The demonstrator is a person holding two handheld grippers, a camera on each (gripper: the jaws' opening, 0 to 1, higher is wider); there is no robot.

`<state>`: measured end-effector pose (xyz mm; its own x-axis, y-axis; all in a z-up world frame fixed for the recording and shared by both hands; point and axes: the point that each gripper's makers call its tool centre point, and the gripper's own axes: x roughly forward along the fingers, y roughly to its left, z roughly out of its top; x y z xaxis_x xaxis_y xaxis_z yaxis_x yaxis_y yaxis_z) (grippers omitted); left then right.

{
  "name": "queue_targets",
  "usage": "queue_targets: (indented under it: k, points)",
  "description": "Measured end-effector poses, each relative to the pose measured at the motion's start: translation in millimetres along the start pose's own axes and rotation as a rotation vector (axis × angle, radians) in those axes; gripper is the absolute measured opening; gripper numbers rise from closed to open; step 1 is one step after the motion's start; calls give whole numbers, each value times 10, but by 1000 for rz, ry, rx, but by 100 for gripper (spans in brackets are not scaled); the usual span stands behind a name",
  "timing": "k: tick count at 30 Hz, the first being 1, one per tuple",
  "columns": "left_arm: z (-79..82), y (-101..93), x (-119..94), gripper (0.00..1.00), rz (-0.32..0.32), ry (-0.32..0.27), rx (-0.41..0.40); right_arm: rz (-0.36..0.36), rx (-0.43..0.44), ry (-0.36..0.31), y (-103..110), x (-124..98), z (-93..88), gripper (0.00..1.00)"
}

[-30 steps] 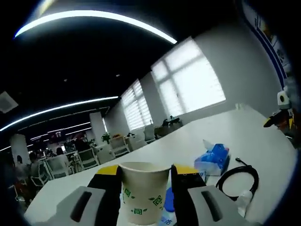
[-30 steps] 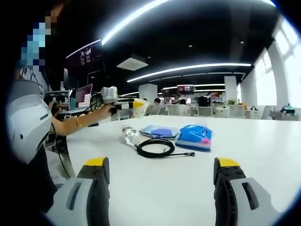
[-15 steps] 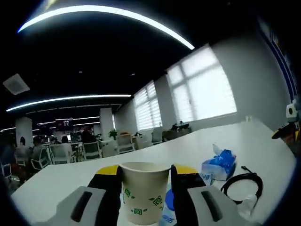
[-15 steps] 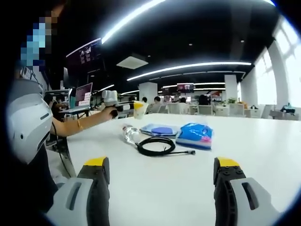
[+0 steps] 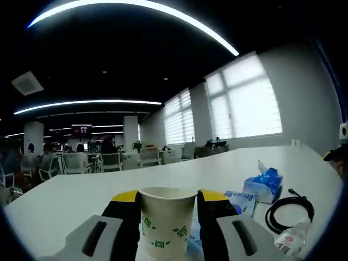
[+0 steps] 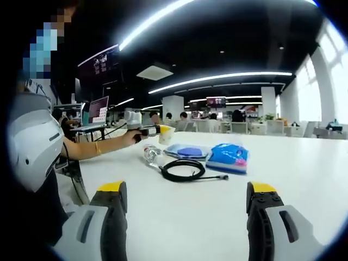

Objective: Arrange the tabletop items into an orderly group along one side of the table until the central work area is clear of visible clutter.

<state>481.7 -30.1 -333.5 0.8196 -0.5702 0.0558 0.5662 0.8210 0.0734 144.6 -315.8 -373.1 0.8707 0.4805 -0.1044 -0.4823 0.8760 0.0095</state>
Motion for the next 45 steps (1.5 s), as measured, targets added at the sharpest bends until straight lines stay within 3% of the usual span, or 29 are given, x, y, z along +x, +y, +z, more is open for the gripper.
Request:
queue_targets:
  k: [27,31,36,42,45]
  points:
    - [-314,89,-13,41,30,59,-41,12,-2,12,18,62,-19,85]
    - [-314,61,-40,43,19,82,-16,12,-8,10,20,62,-12,84]
    - [-323,59,-87,45,32,109,80,20,-4,11,35,78,-23,84]
    - [-336,114,-110,45,35,125,45,25,-4,15,43,85,-40,84]
    - [-425,162,-134,44,47,165,46,25,-2,11,40,82,-39,84]
